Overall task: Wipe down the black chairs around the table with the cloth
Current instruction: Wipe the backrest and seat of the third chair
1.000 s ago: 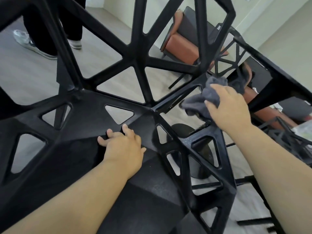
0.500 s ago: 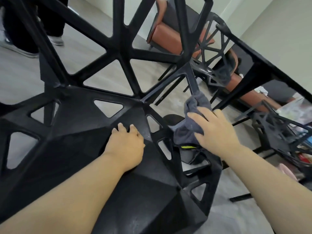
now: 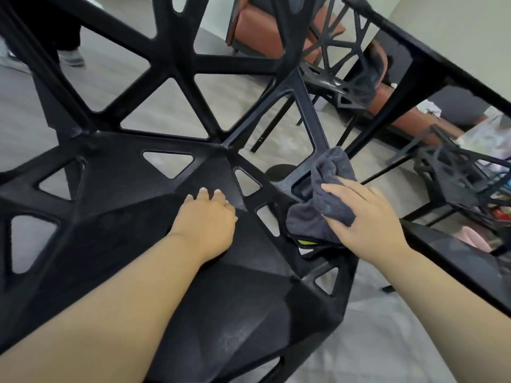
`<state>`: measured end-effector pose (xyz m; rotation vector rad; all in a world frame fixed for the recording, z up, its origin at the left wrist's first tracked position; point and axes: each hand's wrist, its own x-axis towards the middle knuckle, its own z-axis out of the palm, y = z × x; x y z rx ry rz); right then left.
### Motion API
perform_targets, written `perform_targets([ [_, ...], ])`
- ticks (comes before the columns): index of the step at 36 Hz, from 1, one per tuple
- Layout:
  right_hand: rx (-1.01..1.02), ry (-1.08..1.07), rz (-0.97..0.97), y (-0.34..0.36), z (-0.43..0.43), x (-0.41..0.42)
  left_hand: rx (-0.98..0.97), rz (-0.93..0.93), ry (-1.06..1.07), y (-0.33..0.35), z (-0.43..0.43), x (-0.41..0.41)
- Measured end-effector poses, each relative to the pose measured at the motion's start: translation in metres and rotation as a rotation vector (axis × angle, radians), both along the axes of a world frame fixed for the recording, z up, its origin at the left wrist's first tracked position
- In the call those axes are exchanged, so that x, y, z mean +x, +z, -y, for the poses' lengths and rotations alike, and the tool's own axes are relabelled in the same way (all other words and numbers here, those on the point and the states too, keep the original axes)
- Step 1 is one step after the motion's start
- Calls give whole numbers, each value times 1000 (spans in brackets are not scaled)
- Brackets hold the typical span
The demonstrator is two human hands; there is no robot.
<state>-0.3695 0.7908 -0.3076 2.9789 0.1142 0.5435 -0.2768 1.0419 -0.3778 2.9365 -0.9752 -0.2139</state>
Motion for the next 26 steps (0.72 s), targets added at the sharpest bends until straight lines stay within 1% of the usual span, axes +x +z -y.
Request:
perform_targets([
  [2,44,-32,41,-7,-8,-7,-52,4,-56,2,0,-4],
  [4,65,-68,91,-17,-18,-18,-71,-31,-82,4,1,-8],
  [8,166,-165,139,-29,-32,-38,-85,-50,-59,4,1,-10],
  [12,154,-142,117,-26,-26,-36,-71,-54,-45,3,3,-13],
  [14,157,-138,141,-26,-24,-34,-62,-65,-39,3,5,-13],
  [17,266,-198,213,-28,-35,-35,-49,-72,-29,2,6,-14],
  [21,539,-292,255,-36,-57,-64,-32,-98,-21,4,6,-16],
  [22,568,-287,257,-40,-63,-76,-29,-102,-18,4,6,-16],
  [26,532,-198,194,-58,-82,-110,7,-110,3,5,7,-20],
])
